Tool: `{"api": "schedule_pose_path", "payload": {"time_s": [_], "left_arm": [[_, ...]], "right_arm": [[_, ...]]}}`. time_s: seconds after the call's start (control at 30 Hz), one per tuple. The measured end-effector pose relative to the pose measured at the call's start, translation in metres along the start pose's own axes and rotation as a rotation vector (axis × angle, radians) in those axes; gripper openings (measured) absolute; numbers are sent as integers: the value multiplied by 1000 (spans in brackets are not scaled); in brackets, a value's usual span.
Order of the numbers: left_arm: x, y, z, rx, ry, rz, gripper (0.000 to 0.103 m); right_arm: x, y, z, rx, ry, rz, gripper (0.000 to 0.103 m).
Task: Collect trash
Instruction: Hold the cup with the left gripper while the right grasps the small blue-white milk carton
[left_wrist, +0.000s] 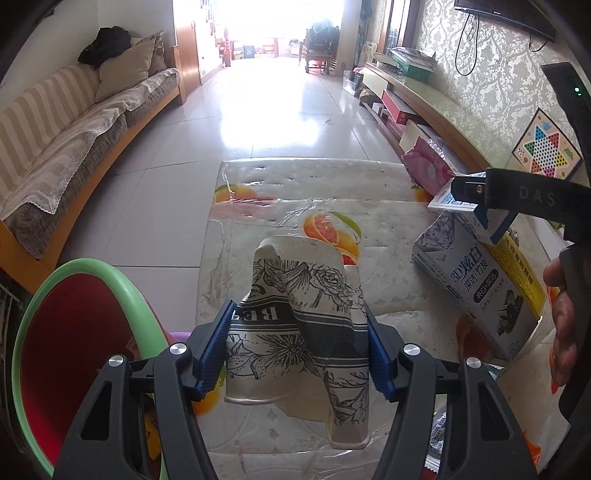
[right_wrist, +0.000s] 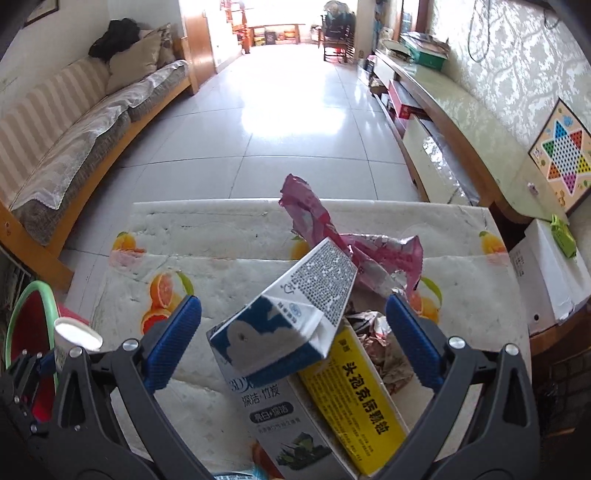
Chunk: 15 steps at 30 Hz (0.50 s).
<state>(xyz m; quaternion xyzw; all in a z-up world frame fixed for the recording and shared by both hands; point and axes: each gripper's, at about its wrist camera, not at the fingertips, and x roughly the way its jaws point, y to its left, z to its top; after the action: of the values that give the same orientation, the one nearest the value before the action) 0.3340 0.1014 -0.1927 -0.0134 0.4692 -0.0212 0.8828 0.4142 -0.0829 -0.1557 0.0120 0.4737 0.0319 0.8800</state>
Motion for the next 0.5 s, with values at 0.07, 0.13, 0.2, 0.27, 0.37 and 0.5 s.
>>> {"api": "schedule_pose_path", "payload": {"time_s": [0.07,0.13,0.2,0.27,0.37,0.5], "left_arm": [[-2,-1,0,4,-5,-4,61],[-4,0,1,5,-10,-9,61],[-7,1,2,2,-17,-11,61],[-9,3,4,0,-24,-11,61],[-10,9,5,-14,-30,-12,61],[-14,8,5,-8,-36,-14,61]], "right_arm": [[8,-5,2,57,18,1,98],[15,-10,2,88,49,18,98],[17,-11,1,100,59,29,85],[18,-12,0,93,70,37,73],[18,-13,-2,72,77,46,58],[11,-14,-3,47,57,82,45]]}}
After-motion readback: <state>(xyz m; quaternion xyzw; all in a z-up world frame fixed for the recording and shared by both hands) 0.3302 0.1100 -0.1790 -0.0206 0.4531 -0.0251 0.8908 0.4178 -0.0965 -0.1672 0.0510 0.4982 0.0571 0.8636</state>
